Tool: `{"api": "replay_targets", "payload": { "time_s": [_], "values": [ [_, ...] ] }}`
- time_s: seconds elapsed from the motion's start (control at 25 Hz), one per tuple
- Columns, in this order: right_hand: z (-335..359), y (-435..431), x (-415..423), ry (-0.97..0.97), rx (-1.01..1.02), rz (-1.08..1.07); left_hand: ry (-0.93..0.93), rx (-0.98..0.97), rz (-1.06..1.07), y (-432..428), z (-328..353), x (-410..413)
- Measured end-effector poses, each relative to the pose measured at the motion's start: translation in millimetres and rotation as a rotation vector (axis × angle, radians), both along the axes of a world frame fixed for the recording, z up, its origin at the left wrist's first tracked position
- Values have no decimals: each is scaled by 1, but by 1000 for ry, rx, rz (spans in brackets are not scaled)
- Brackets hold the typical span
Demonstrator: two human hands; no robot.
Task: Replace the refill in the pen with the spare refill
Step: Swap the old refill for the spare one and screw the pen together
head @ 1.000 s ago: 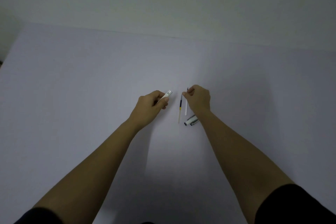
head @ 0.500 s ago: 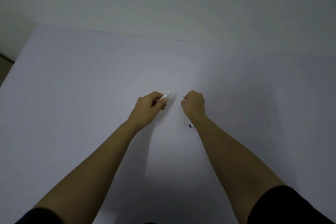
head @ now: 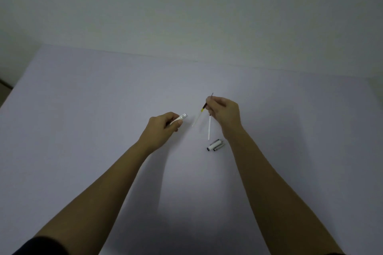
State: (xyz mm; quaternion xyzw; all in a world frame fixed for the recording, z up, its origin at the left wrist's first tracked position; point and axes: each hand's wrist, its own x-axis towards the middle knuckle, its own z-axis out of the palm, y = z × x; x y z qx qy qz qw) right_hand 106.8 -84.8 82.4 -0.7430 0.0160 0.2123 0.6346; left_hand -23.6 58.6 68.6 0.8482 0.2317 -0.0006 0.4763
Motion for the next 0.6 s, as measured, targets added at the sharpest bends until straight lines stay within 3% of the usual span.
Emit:
{"api": "replay_targets", "payload": {
  "time_s": [0.2,0.6],
  "values": [
    [32,-28,-13,-65,232,-125,-69,23,-38,-16,25,-6],
    [57,-37,-36,-141,272,-156,-111,9,-55,-38,51,-24]
  ]
}}
